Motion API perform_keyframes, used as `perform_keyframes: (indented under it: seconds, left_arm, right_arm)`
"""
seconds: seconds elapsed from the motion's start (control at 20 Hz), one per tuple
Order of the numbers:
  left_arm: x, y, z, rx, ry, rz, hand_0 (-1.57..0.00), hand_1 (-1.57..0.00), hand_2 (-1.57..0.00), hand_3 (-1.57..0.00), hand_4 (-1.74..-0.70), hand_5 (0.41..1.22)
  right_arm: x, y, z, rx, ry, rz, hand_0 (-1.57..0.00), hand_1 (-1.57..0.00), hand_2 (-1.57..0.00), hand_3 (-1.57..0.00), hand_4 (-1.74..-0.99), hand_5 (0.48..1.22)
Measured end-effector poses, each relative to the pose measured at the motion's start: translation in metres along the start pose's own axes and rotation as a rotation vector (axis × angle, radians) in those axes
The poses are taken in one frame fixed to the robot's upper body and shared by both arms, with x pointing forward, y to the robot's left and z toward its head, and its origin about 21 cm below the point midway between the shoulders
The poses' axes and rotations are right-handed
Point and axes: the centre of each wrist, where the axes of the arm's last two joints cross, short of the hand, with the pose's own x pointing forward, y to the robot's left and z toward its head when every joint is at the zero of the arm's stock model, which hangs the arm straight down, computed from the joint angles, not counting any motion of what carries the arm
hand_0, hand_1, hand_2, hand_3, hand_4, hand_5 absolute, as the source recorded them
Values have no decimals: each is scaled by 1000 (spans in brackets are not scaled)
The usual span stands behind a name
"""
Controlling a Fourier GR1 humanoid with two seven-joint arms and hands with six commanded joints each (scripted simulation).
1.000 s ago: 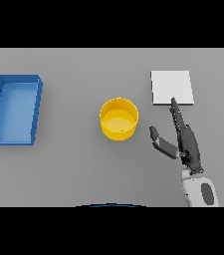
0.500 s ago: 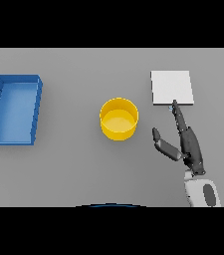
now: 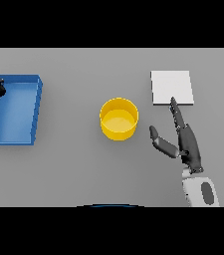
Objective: Pick up the red beaker and tilt it to pour out 1 green nut into yellow bowl. Pick up the yellow bowl and place it on the metallic measuring scale.
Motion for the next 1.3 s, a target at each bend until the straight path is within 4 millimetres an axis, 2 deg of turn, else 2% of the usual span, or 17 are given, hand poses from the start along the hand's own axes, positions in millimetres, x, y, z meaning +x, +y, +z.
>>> perform_keyframes:
  seconds: [0.05,0.1,0.15,0.25,0.35,0.4,0.45,0.5,0.6,0.8,1.0,1.15,1.3]
  left_arm:
    - [-3,3,2,-29,-22,-10,-1571,-1545,-1489,-1238,-1311,774]
    - [-4,3,7,-62,-63,-64,-1495,-1380,-1311,-1098,-1155,740]
    - [-5,9,9,-93,-102,-96,-1253,-1104,-1049,-884,-1031,714]
    - [-8,10,10,-196,-116,-105,-802,-706,-671,-565,-870,682]
    - [-7,16,14,-238,-124,-126,-513,-452,-429,-361,-785,656]
    - [-13,15,14,-232,-113,-180,-410,-361,-343,-289,-762,651]
    - [-10,15,13,-229,-119,-205,-328,-289,-274,-231,-750,647]
    - [-16,11,8,-225,-112,-209,-262,-231,-219,-185,-741,648]
    - [-16,5,5,-197,-113,-225,-167,-147,-140,-118,-724,647]
    - [-8,3,2,-153,-154,-210,-68,-60,-57,-48,-708,658]
    - [-12,6,5,-126,-222,-169,-27,-24,-23,-19,-713,685]
    - [-6,5,7,-118,-225,-160,-13,-12,-11,-9,-719,676]
    - [-8,3,6,-134,-241,-137,-6,-6,-5,-4,-719,664]
  right_arm:
    - [-1,-1,1,0,5,6,1,1,1,1,-1163,671]
    - [-1,2,3,0,4,4,1,1,1,1,-1159,669]
    - [-1,0,2,1,13,9,1,1,1,1,-1161,669]
    - [-1,1,4,2,9,7,1,1,1,1,-1156,673]
    - [-2,-1,3,1,2,7,1,1,1,1,-1147,680]
    - [-2,-3,2,4,1,6,1,1,1,1,-1145,685]
    - [-1,-2,2,8,-9,-2,1,1,1,1,-1148,688]
    - [-2,-3,2,11,8,4,1,1,1,1,-1156,690]
    - [-1,-2,6,13,0,6,1,1,1,1,-1164,688]
    - [0,-1,3,7,25,22,1,1,1,1,-1175,672]
    - [7,4,-1,95,-12,121,1,1,1,1,-1137,717]
    - [18,-2,-17,262,-60,272,1,1,1,1,-1190,716]
    - [33,-6,-40,433,-93,550,1,1,1,1,-1220,701]
